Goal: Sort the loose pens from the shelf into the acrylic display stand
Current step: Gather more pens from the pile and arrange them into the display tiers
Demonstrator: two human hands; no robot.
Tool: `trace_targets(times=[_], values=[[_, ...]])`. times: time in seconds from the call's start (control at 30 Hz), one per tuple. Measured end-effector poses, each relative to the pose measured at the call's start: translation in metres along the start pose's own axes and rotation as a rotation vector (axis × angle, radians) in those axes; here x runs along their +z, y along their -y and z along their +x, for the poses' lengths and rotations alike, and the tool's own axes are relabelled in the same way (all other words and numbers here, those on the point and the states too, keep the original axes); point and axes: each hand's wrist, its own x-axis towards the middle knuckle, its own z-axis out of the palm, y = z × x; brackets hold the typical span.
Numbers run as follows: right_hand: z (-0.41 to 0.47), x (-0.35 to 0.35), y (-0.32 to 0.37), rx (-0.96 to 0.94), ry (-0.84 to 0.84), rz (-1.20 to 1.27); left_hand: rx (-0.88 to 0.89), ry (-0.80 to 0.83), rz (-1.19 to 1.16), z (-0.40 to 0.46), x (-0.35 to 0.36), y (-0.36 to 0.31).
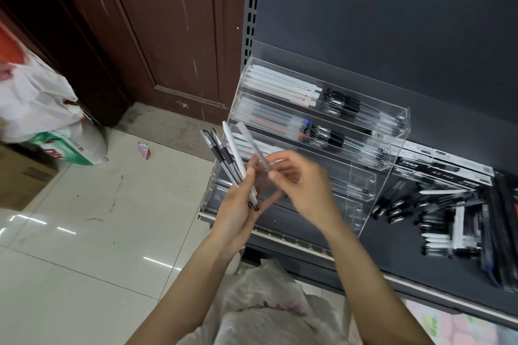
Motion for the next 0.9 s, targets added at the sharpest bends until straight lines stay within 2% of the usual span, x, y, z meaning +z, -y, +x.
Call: trace_targets(times=[0.13,0.2,0.3,0.53,0.7,0.83,0.9], values=[[0.031,-0.036,0.001,-0.178,-0.275,-0.388,0.023,-0.135,-0.037,0.007,-0.014,-0.01],[0.051,-0.043,0.001,-0.221,-0.295,-0.487,0.032,-0.18,-0.058,0.01,-0.021,-0.014],[0.076,-0.038,0.0,-0.249,-0.216,-0.55,0.052,-0.221,-0.049,0.013,-0.025,-0.018],[0.098,-0.029,-0.005,-0.243,-0.072,-0.581,0.068,-0.25,0.116,0.016,-0.025,-0.017],[0.099,-0.027,-0.006,-0.253,-0.106,-0.61,0.094,-0.244,0.15,0.017,-0.022,-0.016],[0.082,-0.028,0.011,-0.366,-0.171,-0.483,0.107,-0.247,0.185,0.016,-0.018,-0.015],[0.062,-0.023,0.023,-0.333,-0.104,-0.349,0.109,-0.24,0.237,0.016,-0.015,-0.012]])
